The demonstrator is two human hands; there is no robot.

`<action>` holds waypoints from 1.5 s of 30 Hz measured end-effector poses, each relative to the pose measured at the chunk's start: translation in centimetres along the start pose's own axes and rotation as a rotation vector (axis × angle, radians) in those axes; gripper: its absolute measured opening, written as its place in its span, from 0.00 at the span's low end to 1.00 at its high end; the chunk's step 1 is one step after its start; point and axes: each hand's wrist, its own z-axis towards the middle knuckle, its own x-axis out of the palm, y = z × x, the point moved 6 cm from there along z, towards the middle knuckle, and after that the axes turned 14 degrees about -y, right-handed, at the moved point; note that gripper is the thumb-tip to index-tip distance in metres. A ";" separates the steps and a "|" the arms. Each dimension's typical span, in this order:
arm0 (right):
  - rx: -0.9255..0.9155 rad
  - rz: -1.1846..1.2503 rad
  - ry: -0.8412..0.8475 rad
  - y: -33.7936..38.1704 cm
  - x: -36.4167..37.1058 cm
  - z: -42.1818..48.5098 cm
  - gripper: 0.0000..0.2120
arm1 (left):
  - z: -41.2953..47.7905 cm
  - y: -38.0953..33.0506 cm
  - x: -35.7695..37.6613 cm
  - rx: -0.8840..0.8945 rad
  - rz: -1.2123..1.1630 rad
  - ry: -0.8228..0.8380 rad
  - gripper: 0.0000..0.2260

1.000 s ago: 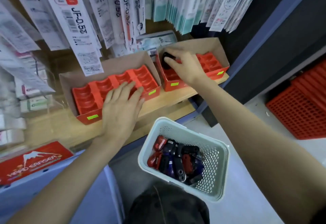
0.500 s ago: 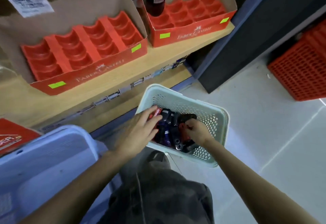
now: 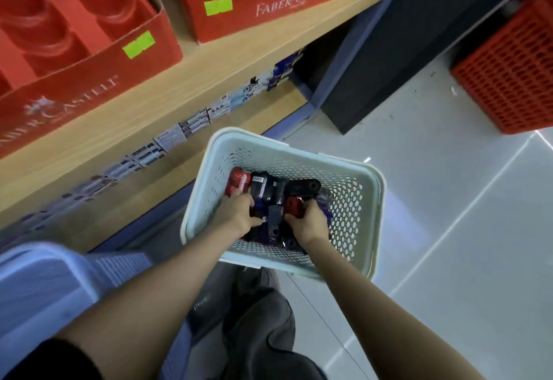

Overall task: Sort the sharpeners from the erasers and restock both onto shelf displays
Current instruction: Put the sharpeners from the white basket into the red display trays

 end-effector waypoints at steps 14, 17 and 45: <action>0.050 0.868 0.347 6.7 -8.4 -6.8 0.14 | -5.9 -2.7 -9.8 -0.219 -1.168 0.027 0.14; -0.012 0.950 0.372 9.2 -11.4 -8.6 0.11 | -7.4 -3.9 -13.4 -0.211 -1.297 0.030 0.10; -0.681 0.892 0.444 27.5 -16.8 -20.9 0.17 | -21.3 2.9 -34.5 0.061 -1.330 -0.963 0.13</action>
